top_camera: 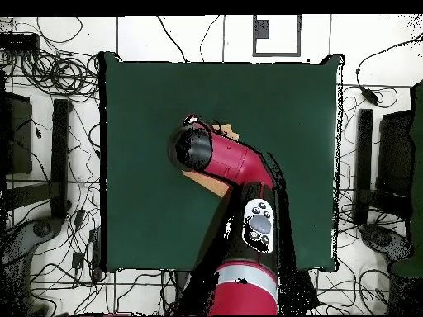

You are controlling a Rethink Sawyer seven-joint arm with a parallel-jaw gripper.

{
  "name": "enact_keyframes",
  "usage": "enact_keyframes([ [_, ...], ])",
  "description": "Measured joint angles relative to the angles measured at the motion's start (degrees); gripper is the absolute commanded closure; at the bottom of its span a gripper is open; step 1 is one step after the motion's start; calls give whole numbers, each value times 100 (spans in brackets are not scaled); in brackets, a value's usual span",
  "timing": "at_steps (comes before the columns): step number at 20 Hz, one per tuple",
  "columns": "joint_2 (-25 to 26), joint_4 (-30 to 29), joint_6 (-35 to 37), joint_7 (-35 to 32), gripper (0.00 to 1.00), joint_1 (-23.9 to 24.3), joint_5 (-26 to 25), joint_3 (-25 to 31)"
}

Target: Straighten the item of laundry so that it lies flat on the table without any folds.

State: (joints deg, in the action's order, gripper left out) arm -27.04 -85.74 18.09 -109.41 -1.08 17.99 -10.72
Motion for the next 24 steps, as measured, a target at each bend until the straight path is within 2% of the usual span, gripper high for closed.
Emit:
enact_keyframes([
  [24, 21, -39, -304, 0, 0, -6, -7, 75],
])
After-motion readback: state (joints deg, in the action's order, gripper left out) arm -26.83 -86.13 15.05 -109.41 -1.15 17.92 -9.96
